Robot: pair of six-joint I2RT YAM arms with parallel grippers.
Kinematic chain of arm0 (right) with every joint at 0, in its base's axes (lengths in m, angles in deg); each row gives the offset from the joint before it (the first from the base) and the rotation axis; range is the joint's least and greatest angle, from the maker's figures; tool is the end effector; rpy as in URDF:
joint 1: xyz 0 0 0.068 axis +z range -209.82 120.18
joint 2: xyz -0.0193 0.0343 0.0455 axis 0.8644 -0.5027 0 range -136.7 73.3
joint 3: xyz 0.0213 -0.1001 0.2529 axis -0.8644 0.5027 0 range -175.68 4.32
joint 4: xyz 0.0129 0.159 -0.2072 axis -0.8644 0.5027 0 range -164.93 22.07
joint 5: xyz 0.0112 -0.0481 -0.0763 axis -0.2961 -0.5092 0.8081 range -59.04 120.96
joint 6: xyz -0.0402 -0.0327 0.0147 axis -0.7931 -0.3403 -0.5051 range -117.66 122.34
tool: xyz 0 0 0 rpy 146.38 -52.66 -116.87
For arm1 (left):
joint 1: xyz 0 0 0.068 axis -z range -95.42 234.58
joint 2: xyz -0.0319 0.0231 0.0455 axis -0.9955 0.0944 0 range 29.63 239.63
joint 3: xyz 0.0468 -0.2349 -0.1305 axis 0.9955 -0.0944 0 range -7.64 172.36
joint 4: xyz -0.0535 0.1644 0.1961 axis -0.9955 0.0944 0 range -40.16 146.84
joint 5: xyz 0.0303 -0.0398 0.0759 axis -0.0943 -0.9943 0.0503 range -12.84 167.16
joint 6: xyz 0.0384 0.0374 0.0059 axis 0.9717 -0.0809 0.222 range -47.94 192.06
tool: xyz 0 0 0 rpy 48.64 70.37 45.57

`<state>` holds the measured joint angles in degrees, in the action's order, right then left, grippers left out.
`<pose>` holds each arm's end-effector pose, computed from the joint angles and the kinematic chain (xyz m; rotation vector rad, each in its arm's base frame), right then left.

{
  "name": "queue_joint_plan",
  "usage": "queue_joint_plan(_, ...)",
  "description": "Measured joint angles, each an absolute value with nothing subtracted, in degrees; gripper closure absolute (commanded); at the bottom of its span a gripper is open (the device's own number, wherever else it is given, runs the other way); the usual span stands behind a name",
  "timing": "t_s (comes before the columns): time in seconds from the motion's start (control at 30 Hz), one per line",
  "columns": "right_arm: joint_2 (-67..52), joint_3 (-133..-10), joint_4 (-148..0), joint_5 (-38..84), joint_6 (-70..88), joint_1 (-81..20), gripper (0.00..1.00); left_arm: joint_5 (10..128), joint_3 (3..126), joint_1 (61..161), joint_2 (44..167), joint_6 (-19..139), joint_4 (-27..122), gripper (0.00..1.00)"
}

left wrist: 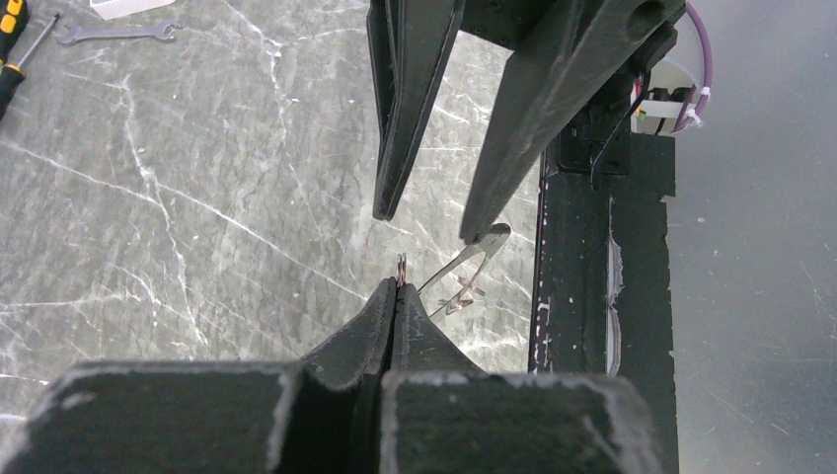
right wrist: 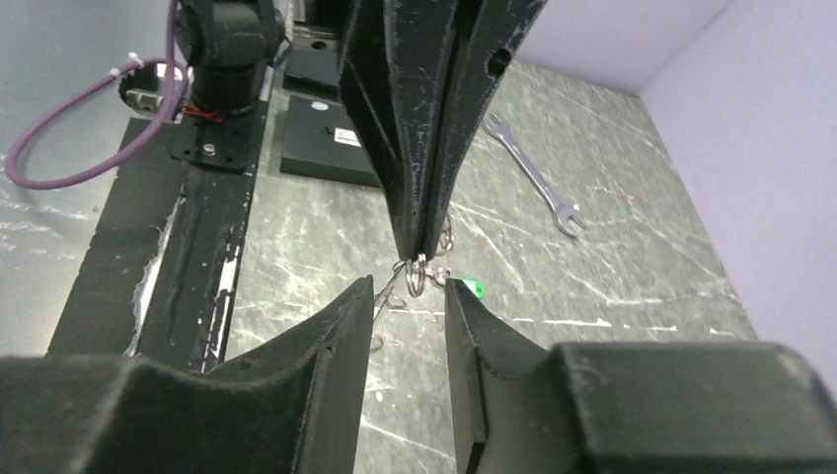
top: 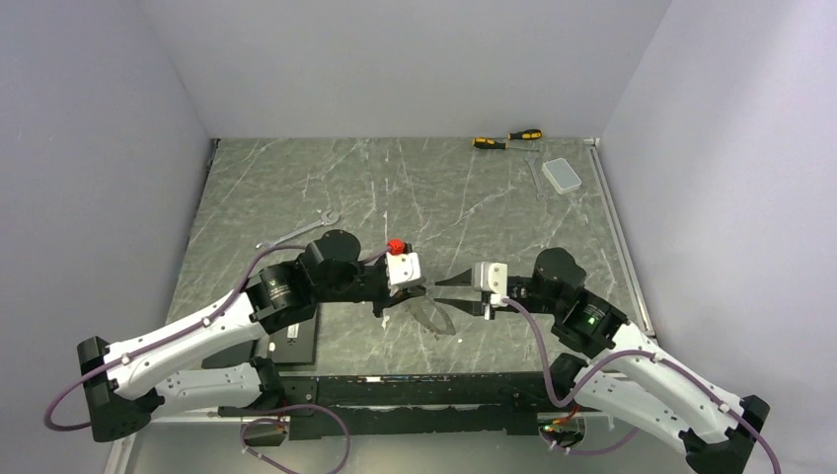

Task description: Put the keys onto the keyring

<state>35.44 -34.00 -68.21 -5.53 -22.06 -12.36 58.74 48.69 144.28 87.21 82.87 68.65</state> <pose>0.0912 0.1309 0.3264 -1.3687 1.0543 0.8321 0.1043 -0.2007 0.3540 1.3332 1.4949 -0.8699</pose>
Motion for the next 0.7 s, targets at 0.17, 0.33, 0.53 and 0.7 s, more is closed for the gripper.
queue_joint_plan(0.17,33.03,-34.96,-68.05,-3.97,-21.58,-12.36,0.69,59.14,50.13,144.28,88.63,82.32,70.35,1.00)
queue_joint_plan(0.33,31.96,-35.05,-68.16,-3.93,-20.62,-12.36,0.72,59.14,51.75,144.28,90.16,81.40,71.90,1.00)
queue_joint_plan(0.53,30.10,-35.40,-68.10,-3.73,-20.34,-12.36,0.79,59.14,51.84,144.28,90.30,80.35,71.99,1.00)
queue_joint_plan(0.7,29.14,-35.82,-67.55,-3.56,-20.45,-12.36,0.99,59.31,51.86,144.28,90.49,79.85,72.06,1.00)
